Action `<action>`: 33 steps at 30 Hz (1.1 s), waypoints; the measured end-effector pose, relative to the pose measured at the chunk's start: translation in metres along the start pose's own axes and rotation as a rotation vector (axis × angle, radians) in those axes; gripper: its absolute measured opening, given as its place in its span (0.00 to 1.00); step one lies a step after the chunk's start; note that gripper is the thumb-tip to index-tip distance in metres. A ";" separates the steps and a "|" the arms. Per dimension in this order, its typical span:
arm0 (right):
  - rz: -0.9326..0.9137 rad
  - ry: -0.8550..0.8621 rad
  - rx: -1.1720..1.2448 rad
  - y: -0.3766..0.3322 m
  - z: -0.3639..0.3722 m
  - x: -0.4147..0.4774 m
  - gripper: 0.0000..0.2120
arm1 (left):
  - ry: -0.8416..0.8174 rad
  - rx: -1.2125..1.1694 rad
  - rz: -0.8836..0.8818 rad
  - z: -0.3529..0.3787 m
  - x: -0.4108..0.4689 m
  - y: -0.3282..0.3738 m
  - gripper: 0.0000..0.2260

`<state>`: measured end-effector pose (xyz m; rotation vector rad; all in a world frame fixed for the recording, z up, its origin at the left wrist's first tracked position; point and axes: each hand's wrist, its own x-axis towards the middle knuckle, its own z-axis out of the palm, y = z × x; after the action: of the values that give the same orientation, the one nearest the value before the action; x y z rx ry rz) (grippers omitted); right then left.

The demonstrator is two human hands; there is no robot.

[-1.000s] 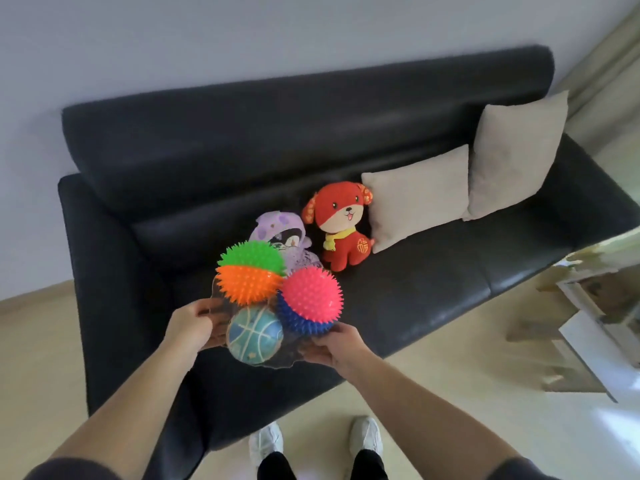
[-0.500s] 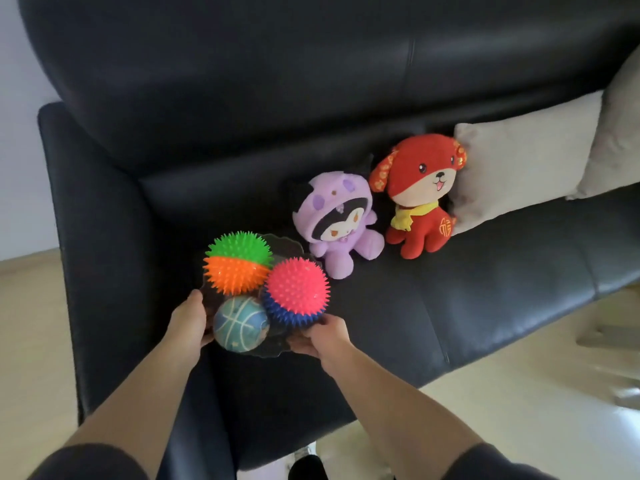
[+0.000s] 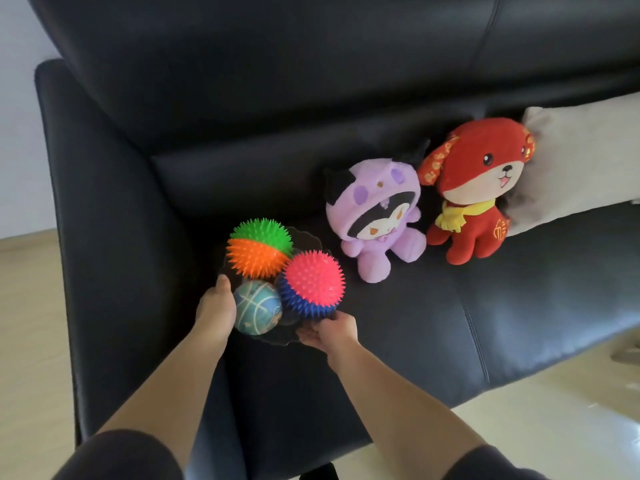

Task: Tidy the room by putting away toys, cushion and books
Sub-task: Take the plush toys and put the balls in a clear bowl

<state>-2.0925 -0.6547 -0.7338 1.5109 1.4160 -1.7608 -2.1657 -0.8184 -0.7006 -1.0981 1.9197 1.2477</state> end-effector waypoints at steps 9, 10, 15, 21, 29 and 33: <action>0.019 0.055 0.064 0.007 0.018 0.016 0.09 | 0.064 0.109 0.093 0.008 0.001 0.005 0.26; 0.019 0.054 0.066 0.009 0.019 0.017 0.09 | 0.070 0.118 0.100 0.009 0.003 0.005 0.26; -0.028 -0.084 -0.072 0.007 0.008 0.020 0.05 | 0.064 0.150 0.134 0.010 0.008 0.001 0.25; -0.126 -0.176 -0.241 -0.021 -0.021 0.017 0.14 | -0.018 0.156 0.114 0.007 0.005 -0.005 0.29; -0.140 -0.191 -0.174 -0.012 -0.009 0.016 0.21 | 0.015 0.392 0.254 0.005 0.001 -0.011 0.38; -0.136 -0.185 -0.150 -0.006 -0.006 0.016 0.22 | 0.045 0.514 0.333 0.003 0.002 -0.016 0.36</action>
<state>-2.0994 -0.6422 -0.7449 1.1690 1.5476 -1.7768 -2.1525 -0.8193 -0.7099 -0.5608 2.3463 0.8094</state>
